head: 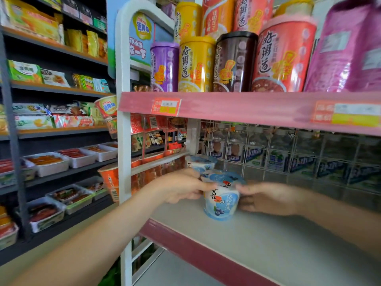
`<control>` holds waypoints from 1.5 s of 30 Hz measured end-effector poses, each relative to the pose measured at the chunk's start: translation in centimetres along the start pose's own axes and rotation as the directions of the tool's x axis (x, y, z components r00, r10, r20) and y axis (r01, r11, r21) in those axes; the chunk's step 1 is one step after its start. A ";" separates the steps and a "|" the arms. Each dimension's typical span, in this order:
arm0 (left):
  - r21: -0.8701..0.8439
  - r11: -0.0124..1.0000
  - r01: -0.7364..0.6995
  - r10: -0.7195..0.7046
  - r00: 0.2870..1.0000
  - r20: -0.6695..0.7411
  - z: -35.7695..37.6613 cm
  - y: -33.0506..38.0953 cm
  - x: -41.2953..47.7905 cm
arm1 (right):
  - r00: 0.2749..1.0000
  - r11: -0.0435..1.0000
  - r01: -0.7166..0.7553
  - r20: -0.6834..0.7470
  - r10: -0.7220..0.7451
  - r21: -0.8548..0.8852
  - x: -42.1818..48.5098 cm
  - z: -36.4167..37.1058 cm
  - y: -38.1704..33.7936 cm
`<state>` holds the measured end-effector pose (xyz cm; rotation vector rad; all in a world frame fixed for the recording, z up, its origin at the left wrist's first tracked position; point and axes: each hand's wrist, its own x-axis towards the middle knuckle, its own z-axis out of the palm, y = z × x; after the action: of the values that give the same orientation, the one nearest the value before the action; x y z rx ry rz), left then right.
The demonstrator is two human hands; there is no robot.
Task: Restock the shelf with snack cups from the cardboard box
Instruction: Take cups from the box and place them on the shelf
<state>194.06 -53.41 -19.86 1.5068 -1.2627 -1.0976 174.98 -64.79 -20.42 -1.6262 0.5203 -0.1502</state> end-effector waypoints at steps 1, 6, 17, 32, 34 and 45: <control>0.005 0.999 -0.037 0.037 0.999 -0.036 0.1 0.0 0.2 | 0.998 0.995 0.062 -0.017 -0.063 -0.074 0.0 0.6 0.3; -0.071 0.958 -0.278 0.260 0.946 -0.195 -1.2 1.6 0.6 | 0.910 0.919 0.354 -0.165 -0.382 -0.173 1.2 1.6 -1.3; -0.112 0.953 -0.280 0.185 0.837 -0.516 -3.7 4.9 5.6 | 0.666 0.834 0.471 -0.503 -0.550 -0.288 10.4 1.1 -6.1; 0.033 0.994 -0.105 0.109 0.898 -0.426 -4.8 -1.6 11.8 | 0.849 0.913 0.354 -0.341 -0.404 -0.201 15.1 -1.4 -2.3; 0.051 0.994 -0.092 0.105 0.905 -0.413 -5.2 -1.7 12.0 | 0.833 0.922 0.350 -0.396 -0.387 -0.165 15.5 -1.2 -1.8; -0.070 0.989 -0.132 0.065 0.802 -0.593 -4.3 -2.5 11.0 | 0.787 0.941 0.325 -0.527 -0.322 -0.090 15.1 0.1 -1.0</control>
<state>199.96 -63.71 -22.29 1.5157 -0.8141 -0.5395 188.62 -70.89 -22.59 -1.6524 0.6547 -0.8886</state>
